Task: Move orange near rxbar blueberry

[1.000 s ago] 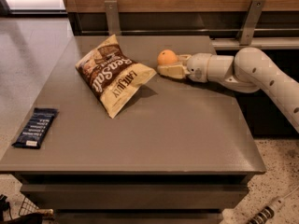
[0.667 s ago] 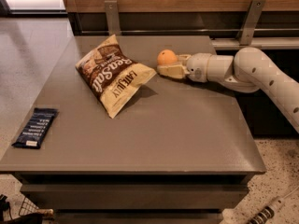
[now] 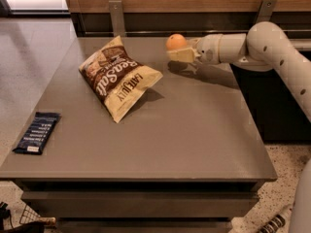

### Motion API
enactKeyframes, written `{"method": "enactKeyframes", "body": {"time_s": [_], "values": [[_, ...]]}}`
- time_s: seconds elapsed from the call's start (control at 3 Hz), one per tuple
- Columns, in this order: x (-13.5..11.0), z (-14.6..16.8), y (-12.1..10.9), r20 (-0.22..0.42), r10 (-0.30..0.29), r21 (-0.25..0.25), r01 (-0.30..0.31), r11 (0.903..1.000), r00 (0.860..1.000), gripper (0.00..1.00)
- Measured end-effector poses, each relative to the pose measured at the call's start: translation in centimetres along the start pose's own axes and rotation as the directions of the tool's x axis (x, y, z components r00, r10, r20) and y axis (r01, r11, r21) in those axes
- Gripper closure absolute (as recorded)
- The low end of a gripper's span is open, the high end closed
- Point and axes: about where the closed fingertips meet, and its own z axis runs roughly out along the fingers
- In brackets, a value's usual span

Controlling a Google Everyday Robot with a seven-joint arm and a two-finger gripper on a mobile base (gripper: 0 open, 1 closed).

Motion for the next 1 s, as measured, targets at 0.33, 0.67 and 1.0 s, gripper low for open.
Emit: {"method": "enactKeyframes", "body": {"time_s": [0.33, 0.67, 1.0], "values": [[-1.8, -1.4, -0.1, -0.033, -0.015, 0.014, 0.016, 0.9998, 0.999, 1.0], [-4.2, -3.7, 2.0, -0.033, -0.026, 0.026, 0.027, 0.9993, 0.999, 1.0], [-5.1, -5.2, 6.1, -0.027, -0.028, 0.015, 0.029, 0.9995, 0.999, 1.0]]}}
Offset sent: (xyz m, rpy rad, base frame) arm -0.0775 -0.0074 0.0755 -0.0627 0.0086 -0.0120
